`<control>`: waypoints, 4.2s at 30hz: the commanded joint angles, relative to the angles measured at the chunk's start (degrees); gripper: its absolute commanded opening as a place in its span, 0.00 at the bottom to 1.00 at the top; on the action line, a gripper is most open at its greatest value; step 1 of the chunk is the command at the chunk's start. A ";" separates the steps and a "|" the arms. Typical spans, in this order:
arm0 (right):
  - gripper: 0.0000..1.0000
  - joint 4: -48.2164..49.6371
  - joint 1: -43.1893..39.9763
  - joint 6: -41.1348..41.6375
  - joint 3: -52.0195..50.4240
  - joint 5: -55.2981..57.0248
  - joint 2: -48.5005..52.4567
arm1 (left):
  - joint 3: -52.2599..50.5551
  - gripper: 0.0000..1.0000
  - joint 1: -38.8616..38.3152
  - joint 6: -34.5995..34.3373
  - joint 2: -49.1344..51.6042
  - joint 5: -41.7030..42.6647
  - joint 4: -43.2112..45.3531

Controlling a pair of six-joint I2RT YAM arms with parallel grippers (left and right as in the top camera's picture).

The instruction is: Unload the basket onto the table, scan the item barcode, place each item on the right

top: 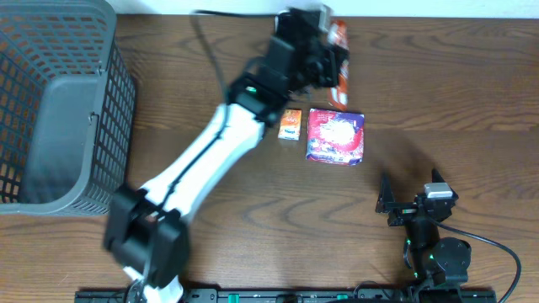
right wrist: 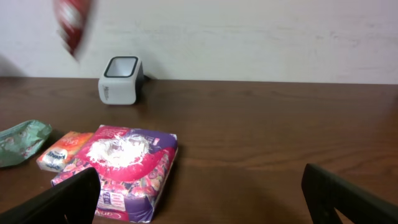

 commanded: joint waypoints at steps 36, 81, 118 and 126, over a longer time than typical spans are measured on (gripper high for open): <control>0.99 -0.22 -0.42 0.81 -0.09 0.22 -0.24 | 0.09 0.51 0.13 -8.50 4.63 7.65 -0.52; 0.99 31.19 -0.48 43.91 6.10 -27.87 1.46 | 0.07 0.98 32.13 2.38 -24.22 -21.16 -62.97; 0.96 -67.73 -4.07 -3.58 90.71 -23.23 102.53 | 0.07 0.98 32.13 2.38 -24.22 -21.16 -62.97; 0.87 -65.59 -5.84 -11.39 90.71 -30.32 115.75 | 0.07 0.98 32.13 2.38 -24.22 -21.14 -62.97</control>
